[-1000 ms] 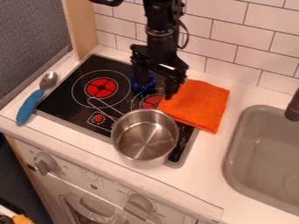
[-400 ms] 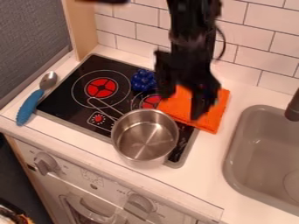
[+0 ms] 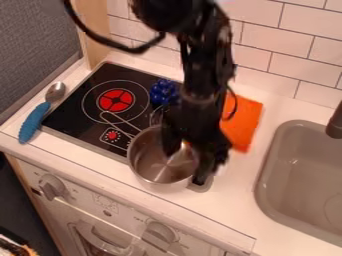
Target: Move the silver pot on the left burner
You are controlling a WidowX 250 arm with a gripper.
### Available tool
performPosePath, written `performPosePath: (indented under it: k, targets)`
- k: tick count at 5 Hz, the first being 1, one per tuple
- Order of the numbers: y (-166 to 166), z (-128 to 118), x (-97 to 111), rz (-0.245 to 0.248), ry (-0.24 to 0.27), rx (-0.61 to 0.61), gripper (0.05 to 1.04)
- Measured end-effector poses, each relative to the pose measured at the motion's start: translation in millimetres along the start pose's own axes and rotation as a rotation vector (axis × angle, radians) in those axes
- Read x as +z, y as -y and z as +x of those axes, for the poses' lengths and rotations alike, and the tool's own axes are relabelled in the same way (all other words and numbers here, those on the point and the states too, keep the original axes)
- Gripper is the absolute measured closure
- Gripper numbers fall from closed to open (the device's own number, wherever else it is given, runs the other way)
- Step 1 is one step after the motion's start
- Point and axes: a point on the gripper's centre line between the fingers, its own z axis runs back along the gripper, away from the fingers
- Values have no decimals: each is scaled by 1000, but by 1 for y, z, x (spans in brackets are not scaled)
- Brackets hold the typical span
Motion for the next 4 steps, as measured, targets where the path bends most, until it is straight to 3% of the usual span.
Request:
performPosePath:
  k: [1,3,4]
  targets:
    - [6,2,-15,16,-20,3,136]
    - [25,3,-15,51,-3,-68,687]
    - [29,2,-13,62,18,-56,895]
